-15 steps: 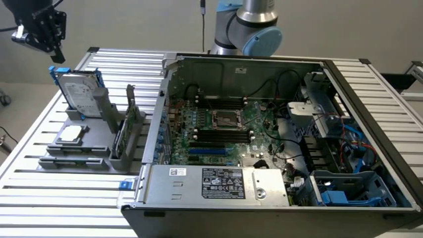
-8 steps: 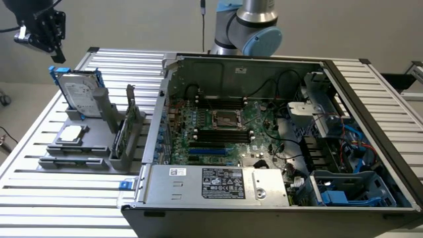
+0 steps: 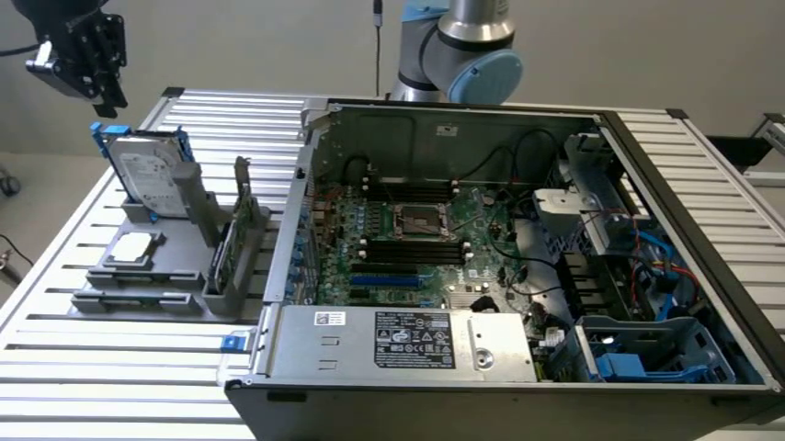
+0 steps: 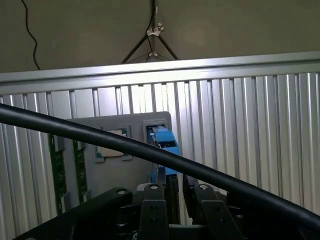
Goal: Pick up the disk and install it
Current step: 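Pick up the disk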
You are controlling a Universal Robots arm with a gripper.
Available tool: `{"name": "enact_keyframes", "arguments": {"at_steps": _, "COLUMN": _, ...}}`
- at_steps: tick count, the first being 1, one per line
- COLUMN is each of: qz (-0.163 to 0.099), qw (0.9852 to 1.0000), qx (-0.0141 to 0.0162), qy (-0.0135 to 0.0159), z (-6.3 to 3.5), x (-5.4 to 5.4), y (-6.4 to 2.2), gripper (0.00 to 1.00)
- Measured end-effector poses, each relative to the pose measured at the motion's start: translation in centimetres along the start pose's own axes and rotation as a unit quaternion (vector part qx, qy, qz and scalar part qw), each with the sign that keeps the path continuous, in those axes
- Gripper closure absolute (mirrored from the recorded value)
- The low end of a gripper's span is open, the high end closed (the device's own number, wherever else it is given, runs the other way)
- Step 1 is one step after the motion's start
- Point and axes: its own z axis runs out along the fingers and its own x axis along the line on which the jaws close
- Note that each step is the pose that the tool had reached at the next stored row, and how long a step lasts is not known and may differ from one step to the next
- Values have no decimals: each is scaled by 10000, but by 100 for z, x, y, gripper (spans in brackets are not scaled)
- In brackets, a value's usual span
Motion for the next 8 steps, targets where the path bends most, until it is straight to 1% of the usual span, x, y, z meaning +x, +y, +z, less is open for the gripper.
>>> {"name": "enact_keyframes", "arguments": {"at_steps": 1, "qz": 1, "qw": 10000, "qx": 0, "qy": 5, "z": 0, "x": 0, "y": 1, "gripper": 70}}
{"name": "enact_keyframes", "arguments": {"at_steps": 3, "qz": 2, "qw": 10000, "qx": 1, "qy": 17, "z": 4, "x": -1, "y": 1, "gripper": 58}}
{"name": "enact_keyframes", "arguments": {"at_steps": 4, "qz": 2, "qw": 10000, "qx": 2, "qy": 24, "z": 11, "x": 0, "y": 3, "gripper": 58}}
{"name": "enact_keyframes", "arguments": {"at_steps": 5, "qz": 3, "qw": 10000, "qx": 2, "qy": 31, "z": 20, "x": 0, "y": 5, "gripper": 51}}
{"name": "enact_keyframes", "arguments": {"at_steps": 8, "qz": 3, "qw": 10000, "qx": 4, "qy": 49, "z": 66, "x": 3, "y": 8, "gripper": 51}}
